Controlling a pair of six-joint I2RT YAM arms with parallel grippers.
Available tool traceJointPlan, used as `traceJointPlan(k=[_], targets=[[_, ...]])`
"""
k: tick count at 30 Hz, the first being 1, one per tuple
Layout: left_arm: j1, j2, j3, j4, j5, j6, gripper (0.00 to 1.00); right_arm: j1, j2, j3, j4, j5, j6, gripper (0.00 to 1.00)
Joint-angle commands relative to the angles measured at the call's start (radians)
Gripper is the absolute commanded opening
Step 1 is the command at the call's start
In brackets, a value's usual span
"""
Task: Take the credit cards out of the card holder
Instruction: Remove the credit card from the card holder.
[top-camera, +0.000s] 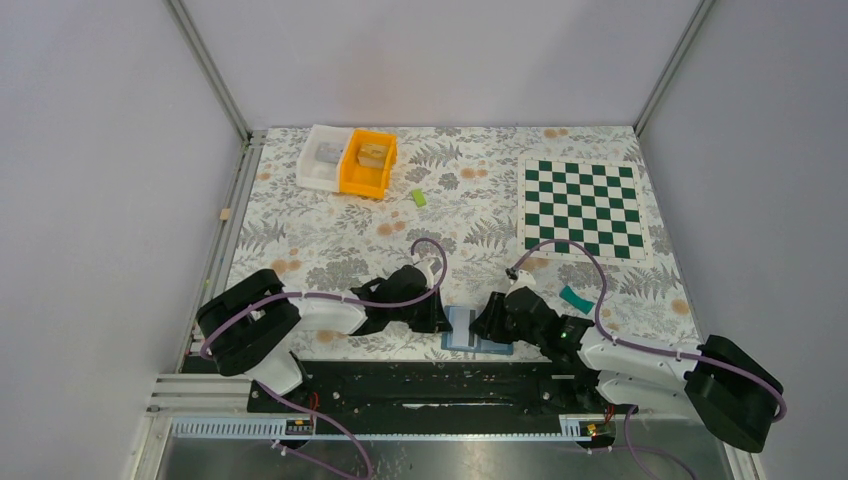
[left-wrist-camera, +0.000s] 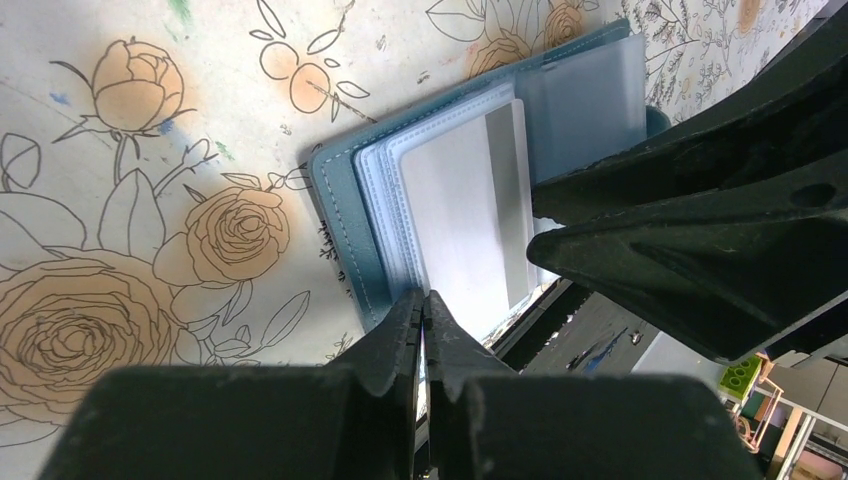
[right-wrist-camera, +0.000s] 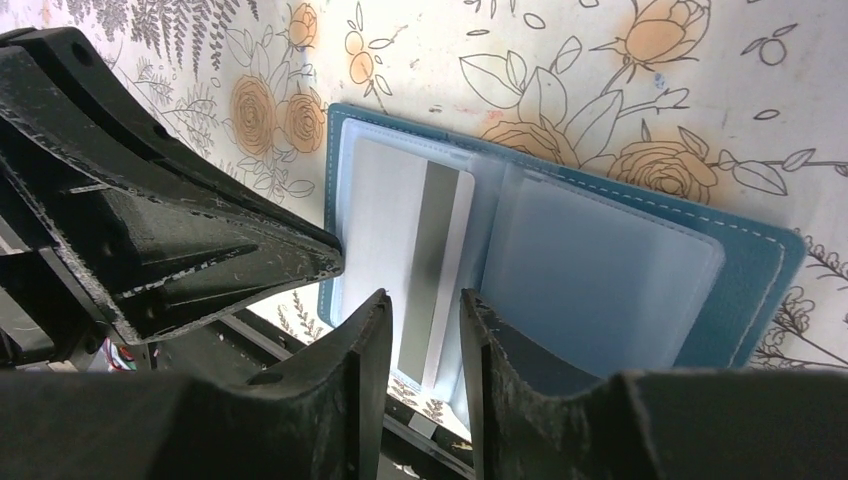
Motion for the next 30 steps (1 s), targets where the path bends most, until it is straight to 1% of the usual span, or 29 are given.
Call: traceJointPlan(k=[1,7,12,13,19,23,30], targets=[[0.0,0.0,-0.021,0.003,0.0,0.003,0.04,-0.013,0.017,-0.009,0.033,-0.009,0.001,0.38],[0.0,0.01,-0.019,0.0,0.004,0.006,0.02,-0.036,0.016,-0.055,0.129,-0.06,-0.006,0.37],[0.001,0.011,-0.015,-0.006,0.007,0.008,0.02,-0.064,0.002,-0.067,0.13,-0.068,-0.016,0.37],[0.001,0.011,-0.015,-0.008,0.006,0.007,0.02,-0.066,0.003,-0.066,0.129,-0.093,-0.016,0.37],[0.001,0.019,-0.014,-0.009,0.008,0.005,0.01,-0.073,0.037,-0.039,0.104,-0.121,-0.025,0.38],[0.001,0.03,-0.014,-0.007,0.008,0.003,0.01,-0.085,0.041,-0.062,0.189,-0.167,-0.029,0.34],[0.001,0.032,-0.018,-0.03,-0.003,0.002,0.0,-0.125,0.06,-0.064,0.322,-0.292,-0.121,0.24]])
